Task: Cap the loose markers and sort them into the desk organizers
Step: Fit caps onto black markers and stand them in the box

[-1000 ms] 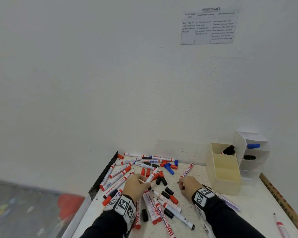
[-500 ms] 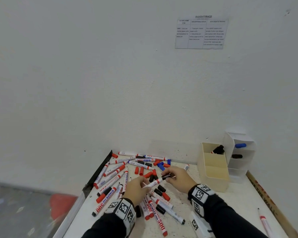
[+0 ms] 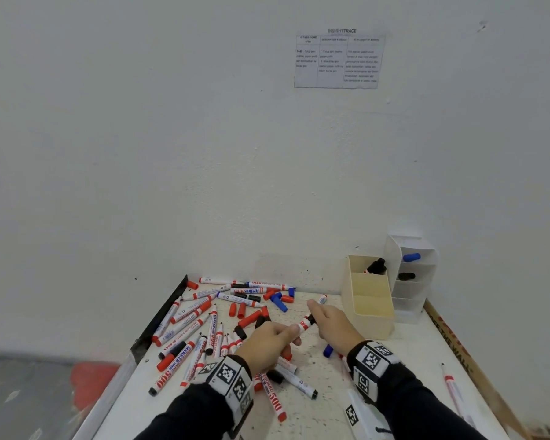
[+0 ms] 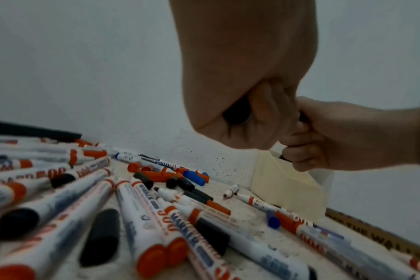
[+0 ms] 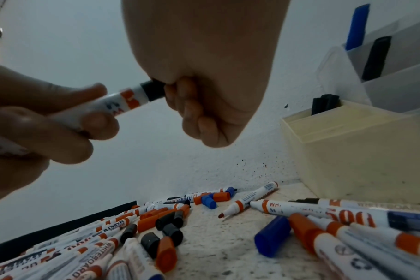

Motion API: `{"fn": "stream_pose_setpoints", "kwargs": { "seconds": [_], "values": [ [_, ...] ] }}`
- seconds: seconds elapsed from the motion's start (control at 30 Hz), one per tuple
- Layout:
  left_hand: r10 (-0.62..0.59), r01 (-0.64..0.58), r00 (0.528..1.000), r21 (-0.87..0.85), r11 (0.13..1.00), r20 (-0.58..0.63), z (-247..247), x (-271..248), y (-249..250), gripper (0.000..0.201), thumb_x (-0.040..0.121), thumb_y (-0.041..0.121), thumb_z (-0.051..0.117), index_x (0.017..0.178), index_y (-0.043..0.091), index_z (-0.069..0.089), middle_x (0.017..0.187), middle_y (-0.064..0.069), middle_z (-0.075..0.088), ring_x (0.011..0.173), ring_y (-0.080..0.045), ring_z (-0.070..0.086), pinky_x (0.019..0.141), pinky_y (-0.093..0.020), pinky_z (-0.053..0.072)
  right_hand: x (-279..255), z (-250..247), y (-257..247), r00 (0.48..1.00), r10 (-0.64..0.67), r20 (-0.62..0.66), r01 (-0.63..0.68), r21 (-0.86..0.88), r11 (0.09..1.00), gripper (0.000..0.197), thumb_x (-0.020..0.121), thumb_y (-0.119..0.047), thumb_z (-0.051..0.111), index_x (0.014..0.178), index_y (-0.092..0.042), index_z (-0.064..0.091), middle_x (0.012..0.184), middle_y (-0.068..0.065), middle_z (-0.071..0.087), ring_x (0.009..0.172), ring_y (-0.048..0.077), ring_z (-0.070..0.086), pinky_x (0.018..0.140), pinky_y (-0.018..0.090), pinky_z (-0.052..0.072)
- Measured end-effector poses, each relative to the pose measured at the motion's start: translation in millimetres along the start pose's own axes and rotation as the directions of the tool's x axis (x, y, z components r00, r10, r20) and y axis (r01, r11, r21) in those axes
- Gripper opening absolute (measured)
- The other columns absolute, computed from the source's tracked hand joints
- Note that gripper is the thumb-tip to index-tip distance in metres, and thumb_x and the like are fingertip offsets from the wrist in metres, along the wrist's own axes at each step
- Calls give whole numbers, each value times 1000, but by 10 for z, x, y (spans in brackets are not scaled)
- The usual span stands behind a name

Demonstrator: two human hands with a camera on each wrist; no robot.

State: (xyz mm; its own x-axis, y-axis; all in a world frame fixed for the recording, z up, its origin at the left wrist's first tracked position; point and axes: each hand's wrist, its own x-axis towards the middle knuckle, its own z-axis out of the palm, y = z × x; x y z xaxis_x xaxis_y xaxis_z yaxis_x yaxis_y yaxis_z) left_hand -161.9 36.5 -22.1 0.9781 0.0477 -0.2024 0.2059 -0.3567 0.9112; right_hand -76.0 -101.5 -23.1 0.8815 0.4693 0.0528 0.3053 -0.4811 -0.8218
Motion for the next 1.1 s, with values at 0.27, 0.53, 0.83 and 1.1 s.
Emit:
{"fn": "stream_pose_setpoints", "kwargs": {
  "seconds": [0.27, 0.53, 0.83, 1.1],
  "values": [
    [-115, 115, 981, 6, 993, 156, 38, 56, 71, 36, 95, 47, 41, 90, 17, 61, 60, 7, 47, 39, -6, 36, 40, -19, 30, -133, -135, 135, 994, -70, 85, 69, 12, 998, 34, 99, -34, 33, 80, -10, 49, 58, -4, 37, 47, 4, 33, 52, 20, 28],
    [-90, 206, 974, 636, 743, -210, 220, 173, -98, 36, 99, 33, 30, 123, 11, 45, 117, -8, 57, 104, -21, 57, 89, -32, 47, -2, -557, 124, 962, -64, -265, 81, 56, 995, 13, 94, -21, 48, 103, -14, 56, 90, 0, 58, 64, 9, 49, 56, 18, 41],
    [-174, 128, 985, 754, 644, -20, 420, 327, -272, 35, 96, 33, 39, 116, 13, 60, 116, -6, 62, 103, -21, 58, 88, -31, 47, 303, -1215, 126, 779, -198, -595, 120, -169, 978, 26, 92, -4, 49, 116, -2, 58, 113, 14, 61, 101, 21, 55, 88, 22, 39],
    [-142, 79, 990, 836, 542, -1, 456, 307, -207, 37, 98, 35, 35, 114, 12, 59, 104, -7, 61, 97, -25, 61, 84, -36, 49, 514, -1220, 327, 806, -120, -579, 44, -144, 989, 27, 93, -2, 45, 119, -6, 51, 110, 15, 60, 92, 25, 55, 81, 28, 41]
  ]
}}
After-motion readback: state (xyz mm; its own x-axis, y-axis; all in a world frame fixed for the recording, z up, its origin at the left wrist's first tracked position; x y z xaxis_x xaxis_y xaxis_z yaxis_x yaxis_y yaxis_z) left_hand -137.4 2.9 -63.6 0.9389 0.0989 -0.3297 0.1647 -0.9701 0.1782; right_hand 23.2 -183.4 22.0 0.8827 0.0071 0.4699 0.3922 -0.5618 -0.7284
